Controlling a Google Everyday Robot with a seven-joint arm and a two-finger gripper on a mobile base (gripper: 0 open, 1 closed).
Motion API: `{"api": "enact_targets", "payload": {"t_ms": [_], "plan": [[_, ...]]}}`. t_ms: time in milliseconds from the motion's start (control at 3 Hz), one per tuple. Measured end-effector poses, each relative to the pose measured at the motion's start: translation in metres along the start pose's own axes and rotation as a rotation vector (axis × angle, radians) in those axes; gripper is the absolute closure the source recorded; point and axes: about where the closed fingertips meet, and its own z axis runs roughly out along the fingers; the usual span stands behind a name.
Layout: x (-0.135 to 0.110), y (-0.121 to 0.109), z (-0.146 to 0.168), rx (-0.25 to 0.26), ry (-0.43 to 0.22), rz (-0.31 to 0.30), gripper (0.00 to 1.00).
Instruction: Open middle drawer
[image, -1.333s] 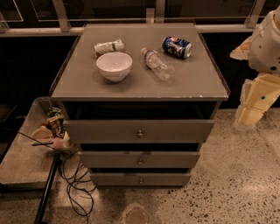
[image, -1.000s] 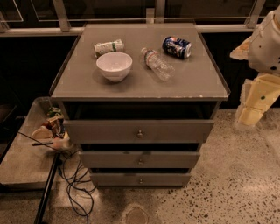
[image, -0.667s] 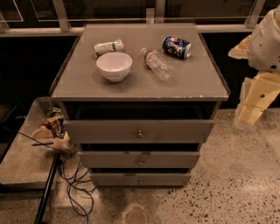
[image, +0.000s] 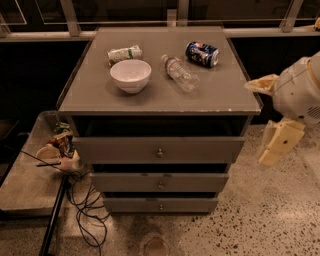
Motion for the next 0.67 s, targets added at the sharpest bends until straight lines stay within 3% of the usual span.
{"api": "enact_targets", "payload": {"t_ms": [333,667], "plan": [[0.013,0.010,0.029,0.046,-0.123,-0.029,0.00],[0.024,0.023,0.057,0.057,-0.152,-0.050,0.00]]}}
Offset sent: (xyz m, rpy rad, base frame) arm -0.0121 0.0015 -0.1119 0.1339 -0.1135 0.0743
